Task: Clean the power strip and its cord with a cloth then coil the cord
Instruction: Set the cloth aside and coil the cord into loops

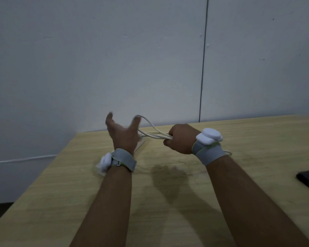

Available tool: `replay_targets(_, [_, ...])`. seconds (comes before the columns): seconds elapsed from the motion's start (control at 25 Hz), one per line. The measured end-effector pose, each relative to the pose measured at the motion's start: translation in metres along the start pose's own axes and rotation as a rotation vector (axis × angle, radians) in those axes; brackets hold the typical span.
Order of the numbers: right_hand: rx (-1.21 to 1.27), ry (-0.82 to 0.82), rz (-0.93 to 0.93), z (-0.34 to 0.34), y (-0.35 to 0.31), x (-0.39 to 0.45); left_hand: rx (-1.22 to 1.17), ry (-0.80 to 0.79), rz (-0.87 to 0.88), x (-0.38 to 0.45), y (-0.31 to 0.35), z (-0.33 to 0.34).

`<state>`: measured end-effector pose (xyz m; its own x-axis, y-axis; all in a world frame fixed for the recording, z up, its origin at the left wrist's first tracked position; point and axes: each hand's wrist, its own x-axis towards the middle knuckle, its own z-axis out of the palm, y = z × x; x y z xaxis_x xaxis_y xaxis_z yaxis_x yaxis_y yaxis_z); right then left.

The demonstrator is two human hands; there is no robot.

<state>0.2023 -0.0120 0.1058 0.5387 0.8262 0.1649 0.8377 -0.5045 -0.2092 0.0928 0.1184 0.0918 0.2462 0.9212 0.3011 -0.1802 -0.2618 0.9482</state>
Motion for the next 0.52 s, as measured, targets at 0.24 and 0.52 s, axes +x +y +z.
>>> replay_targets(0.24, [-0.163,-0.112,-0.121,-0.004,-0.006,-0.007,0.550,-0.898,0.592,-0.029,0.026,0.012])
replay_targets(0.52, [-0.185,-0.082,-0.150,-0.024,0.000,-0.010,0.894,-0.980,0.424,-0.035,-0.007,0.026])
